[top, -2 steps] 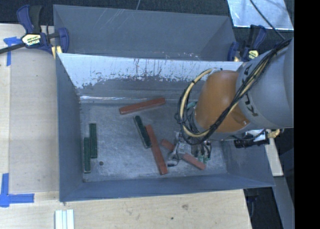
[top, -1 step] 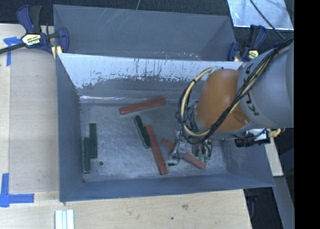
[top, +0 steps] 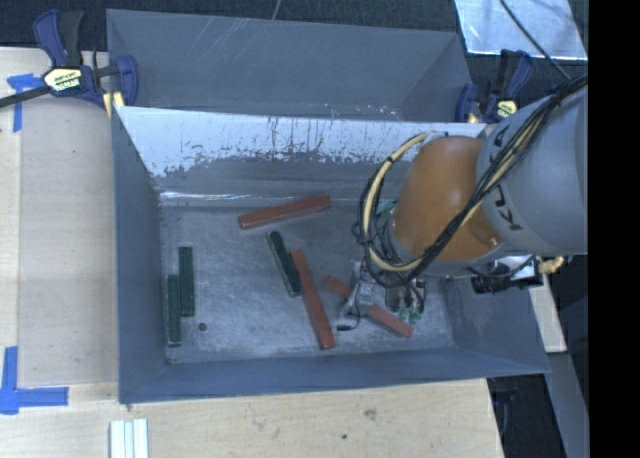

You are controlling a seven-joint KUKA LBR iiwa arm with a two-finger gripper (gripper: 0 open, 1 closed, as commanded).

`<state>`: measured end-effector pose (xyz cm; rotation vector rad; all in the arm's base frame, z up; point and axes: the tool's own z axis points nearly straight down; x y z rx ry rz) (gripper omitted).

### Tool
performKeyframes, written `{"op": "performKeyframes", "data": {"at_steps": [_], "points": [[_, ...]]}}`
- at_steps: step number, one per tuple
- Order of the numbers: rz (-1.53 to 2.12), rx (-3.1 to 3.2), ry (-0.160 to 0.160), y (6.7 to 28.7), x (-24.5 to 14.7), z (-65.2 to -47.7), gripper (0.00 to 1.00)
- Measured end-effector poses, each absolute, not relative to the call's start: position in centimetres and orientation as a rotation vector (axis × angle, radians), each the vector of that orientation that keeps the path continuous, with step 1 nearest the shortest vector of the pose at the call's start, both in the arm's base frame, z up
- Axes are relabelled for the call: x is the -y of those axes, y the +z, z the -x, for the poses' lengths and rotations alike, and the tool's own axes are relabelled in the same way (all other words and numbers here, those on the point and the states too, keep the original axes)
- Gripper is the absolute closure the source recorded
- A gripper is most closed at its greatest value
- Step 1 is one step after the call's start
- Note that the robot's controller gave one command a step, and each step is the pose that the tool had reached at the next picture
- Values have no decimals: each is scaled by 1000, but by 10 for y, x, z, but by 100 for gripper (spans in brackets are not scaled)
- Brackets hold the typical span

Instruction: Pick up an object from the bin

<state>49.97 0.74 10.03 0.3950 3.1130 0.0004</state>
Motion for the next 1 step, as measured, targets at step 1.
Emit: {"op": "performKeyframes", "data": {"at_steps": [1], "points": [[-395,-3120,-1,158,-7,-499,100]]}}
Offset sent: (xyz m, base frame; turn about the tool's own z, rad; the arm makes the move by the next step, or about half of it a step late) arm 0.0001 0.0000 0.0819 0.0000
